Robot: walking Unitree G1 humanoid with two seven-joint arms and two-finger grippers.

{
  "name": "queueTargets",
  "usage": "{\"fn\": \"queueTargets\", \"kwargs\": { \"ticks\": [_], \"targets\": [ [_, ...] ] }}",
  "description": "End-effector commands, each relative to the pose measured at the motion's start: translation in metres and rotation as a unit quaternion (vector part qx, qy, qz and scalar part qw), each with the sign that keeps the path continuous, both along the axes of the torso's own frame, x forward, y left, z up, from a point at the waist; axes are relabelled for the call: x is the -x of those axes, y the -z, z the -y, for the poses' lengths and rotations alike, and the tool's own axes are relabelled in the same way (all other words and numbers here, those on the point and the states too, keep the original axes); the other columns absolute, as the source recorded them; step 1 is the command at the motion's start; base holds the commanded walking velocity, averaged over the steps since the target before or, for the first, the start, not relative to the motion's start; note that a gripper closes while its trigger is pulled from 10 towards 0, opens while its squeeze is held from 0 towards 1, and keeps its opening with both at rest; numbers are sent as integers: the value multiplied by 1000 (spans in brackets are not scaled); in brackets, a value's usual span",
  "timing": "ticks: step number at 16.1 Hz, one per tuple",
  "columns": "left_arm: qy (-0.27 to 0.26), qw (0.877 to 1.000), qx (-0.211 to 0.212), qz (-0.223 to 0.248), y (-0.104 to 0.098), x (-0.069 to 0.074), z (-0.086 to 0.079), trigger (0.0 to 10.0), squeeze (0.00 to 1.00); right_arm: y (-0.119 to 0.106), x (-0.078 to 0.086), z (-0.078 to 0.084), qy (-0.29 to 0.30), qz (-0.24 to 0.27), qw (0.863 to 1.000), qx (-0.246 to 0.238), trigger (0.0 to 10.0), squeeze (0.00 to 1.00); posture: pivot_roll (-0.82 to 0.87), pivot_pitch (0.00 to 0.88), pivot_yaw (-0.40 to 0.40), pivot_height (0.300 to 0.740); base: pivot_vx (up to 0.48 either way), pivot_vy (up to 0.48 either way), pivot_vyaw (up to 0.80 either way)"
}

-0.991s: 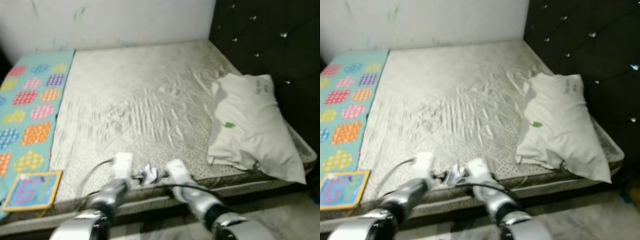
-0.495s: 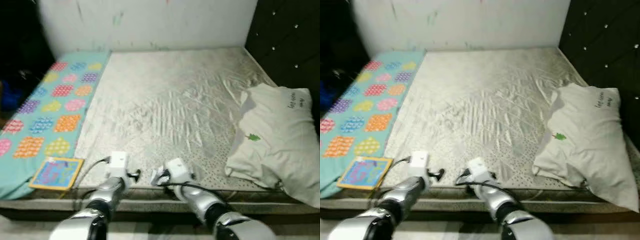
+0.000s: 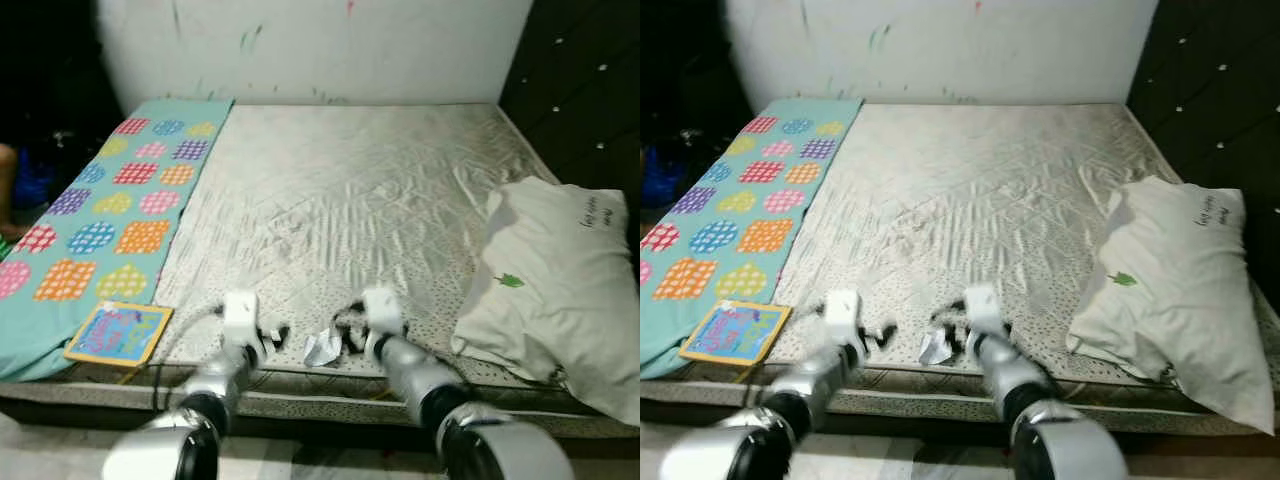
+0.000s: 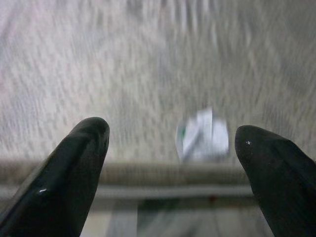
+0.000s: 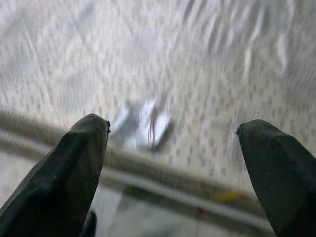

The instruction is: Clean up the room

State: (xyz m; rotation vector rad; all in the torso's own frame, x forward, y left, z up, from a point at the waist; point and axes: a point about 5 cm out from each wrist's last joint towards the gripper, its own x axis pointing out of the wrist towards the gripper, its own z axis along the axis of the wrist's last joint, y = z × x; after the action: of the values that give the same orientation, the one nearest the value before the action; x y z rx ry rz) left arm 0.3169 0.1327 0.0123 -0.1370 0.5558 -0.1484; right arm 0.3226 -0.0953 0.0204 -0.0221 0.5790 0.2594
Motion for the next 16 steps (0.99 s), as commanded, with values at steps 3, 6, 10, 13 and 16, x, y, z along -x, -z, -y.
{"fn": "queueTargets", "kwargs": {
  "ticks": [3,6,10,13,16],
  "targets": [
    [26,995,-12,93,-39,-25,-41,10000,0,-39,-29,25,3,71,995,-73,10000,0,-79,15,21,740,0,0,0],
    [66,990,-70,107,-45,-23,-66,10000,0,-64,-44,43,-11,107,991,-83,10000,0,-81,10,27,740,0,0,0],
    [102,979,-73,161,-39,3,-89,10000,0,-65,-39,54,-71,139,986,-55,10000,0,-91,0,33,740,0,0,0],
    [-16,952,-141,270,-49,43,-87,10000,0,-58,-18,64,-42,211,975,-56,10000,0,-68,0,0,740,0,0,0],
    [-62,939,-119,318,-58,70,-103,10000,0,-64,2,74,2,296,955,-21,10000,0,-63,0,-20,740,0,0,0]
  ]
}}
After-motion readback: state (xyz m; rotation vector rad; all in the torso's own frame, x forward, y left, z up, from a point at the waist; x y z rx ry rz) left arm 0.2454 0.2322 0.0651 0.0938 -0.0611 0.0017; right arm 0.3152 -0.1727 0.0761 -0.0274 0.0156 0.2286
